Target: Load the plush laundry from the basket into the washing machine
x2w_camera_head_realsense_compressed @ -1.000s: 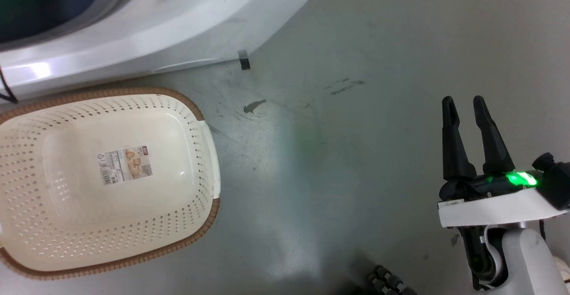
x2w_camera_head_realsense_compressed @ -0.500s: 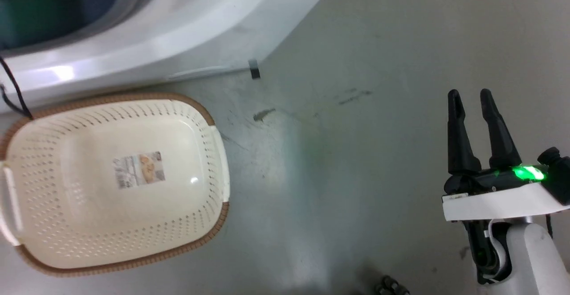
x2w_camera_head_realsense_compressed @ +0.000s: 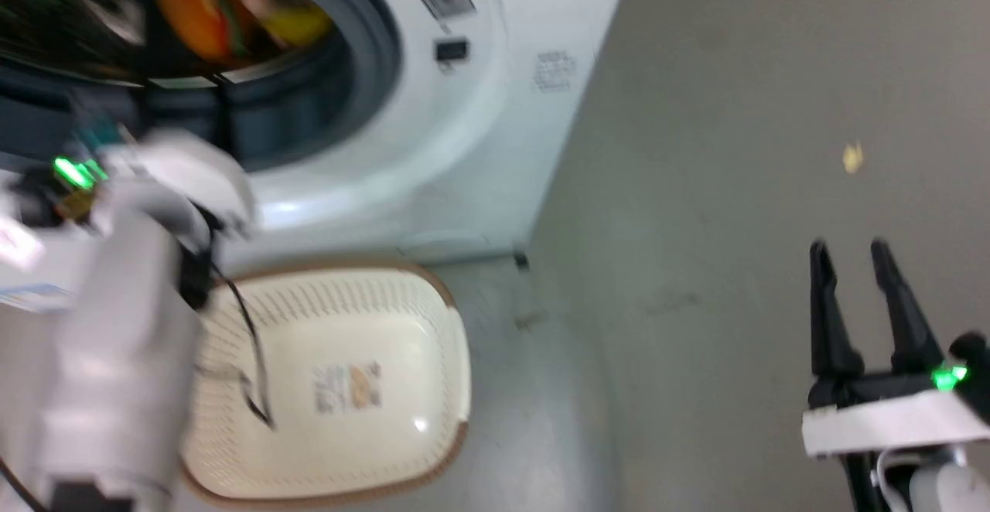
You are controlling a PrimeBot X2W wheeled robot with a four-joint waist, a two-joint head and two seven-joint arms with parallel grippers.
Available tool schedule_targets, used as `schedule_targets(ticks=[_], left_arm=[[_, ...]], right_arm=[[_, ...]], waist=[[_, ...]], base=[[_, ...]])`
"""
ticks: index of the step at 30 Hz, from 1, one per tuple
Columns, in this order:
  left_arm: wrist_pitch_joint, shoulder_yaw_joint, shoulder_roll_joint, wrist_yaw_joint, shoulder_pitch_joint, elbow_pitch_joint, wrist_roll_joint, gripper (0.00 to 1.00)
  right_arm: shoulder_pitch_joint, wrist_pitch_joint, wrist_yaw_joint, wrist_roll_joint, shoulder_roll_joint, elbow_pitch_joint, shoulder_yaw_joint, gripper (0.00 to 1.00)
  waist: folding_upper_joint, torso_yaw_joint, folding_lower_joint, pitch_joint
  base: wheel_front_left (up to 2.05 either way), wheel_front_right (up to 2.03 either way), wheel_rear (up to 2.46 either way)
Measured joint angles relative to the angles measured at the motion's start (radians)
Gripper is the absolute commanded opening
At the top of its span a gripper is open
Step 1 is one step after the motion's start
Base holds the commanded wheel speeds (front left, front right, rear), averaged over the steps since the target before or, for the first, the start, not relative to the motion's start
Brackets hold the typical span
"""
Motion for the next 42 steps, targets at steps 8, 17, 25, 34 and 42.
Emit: schedule_targets(ticks=[8, 17, 25, 34, 42], left_arm=[[-0.06, 0.054, -0.104, -0.004, 0.307, -0.253, -0.071, 1.0], [-0.06, 0.074, -0.162, 0.041, 0.774, -0.621, -0.034, 1.0], [-0.06, 0.078, -0.207, 0.052, 0.931, -0.732, 0.01, 1.0], [-0.06, 0.149, -0.247, -0.019, 0.99, -0.758, -0.022, 1.0], [-0.059, 0.156, -0.257, -0.05, 0.992, -0.736, 0.012, 0.0]], right_arm=[[0.096, 0.0, 0.0, -0.05, 0.001, -0.006, -0.002, 1.0], [0.168, 0.0, 0.0, -0.101, 0.008, -0.009, 0.051, 1.0], [0.203, 0.0, 0.0, -0.104, 0.015, -0.005, 0.068, 1.0], [0.231, 0.0, 0.0, -0.104, 0.029, 0.007, 0.082, 1.0], [0.23, 0.0, 0.0, -0.103, 0.031, 0.008, 0.081, 0.0]], waist=[[0.0, 0.08, -0.0001, -0.201], [-0.0001, 0.153, -0.0001, -0.37], [0.0, 0.192, 0.0002, -0.408], [0.0, 0.199, 0.0002, -0.423], [0.0, 0.205, 0.0004, -0.414]], base=[[0.0, 0.0, 0.0], [0.0, 0.0, 0.0], [0.0, 0.0, 0.0], [0.0, 0.0, 0.0], [0.0, 0.0, 0.0]])
